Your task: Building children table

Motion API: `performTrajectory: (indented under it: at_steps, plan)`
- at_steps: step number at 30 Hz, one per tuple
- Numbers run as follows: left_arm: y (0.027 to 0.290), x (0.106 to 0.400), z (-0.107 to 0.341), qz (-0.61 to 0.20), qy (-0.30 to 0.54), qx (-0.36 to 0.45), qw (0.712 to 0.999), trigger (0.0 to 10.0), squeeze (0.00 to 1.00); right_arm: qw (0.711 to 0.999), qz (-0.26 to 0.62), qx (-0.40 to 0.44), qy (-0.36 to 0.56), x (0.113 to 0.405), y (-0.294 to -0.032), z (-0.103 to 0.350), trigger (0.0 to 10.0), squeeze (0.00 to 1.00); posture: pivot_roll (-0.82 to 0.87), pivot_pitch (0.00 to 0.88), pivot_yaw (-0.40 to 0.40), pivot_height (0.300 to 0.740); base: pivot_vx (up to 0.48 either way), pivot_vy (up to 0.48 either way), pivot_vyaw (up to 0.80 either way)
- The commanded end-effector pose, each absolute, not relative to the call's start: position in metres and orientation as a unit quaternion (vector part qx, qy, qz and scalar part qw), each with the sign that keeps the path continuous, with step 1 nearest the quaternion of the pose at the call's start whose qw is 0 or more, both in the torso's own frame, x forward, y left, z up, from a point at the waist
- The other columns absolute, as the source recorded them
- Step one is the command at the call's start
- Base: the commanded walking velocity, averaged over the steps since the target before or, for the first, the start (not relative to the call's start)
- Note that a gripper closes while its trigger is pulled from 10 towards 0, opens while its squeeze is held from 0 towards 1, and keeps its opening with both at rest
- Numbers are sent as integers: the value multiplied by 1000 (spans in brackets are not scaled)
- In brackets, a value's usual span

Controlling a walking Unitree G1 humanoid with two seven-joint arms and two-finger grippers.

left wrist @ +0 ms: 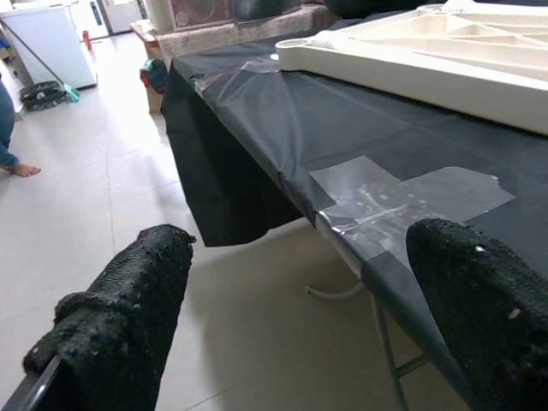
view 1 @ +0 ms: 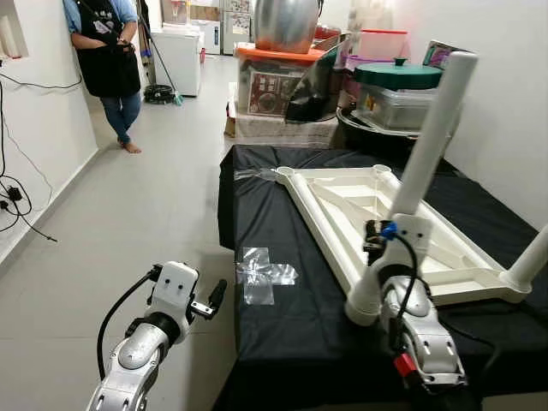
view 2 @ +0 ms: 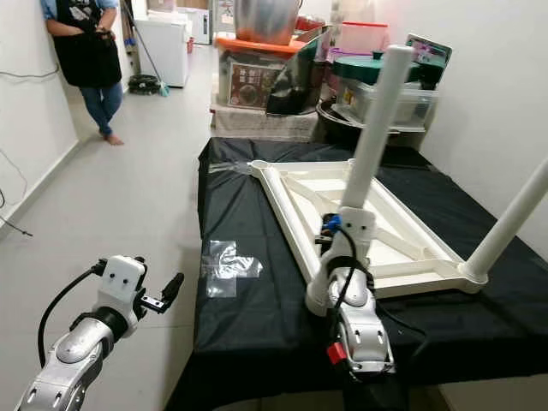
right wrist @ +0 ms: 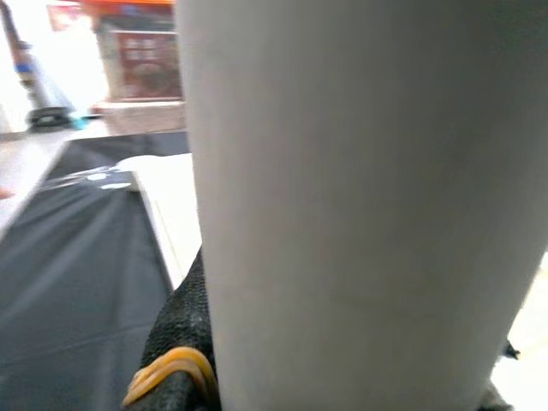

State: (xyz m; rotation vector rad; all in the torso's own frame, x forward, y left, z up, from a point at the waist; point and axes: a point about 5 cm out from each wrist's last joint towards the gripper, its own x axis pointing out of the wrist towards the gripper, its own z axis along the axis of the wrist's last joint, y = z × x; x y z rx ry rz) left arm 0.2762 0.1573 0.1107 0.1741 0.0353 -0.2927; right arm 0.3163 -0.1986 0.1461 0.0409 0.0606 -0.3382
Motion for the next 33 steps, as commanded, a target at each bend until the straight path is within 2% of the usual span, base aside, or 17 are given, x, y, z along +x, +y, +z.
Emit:
performTrajectory:
  at_steps: [1,33]
  plan:
    - [156,278,108,-143,22,90,985,10000,0,954,-247,5,168,295,-225,84,10000,0,68,0,-75,740,0,0,0]
    - [158,281,108,-134,17,97,986,10000,0,947,-301,22,108,295,-231,93,10000,0,67,0,-66,740,0,0,0]
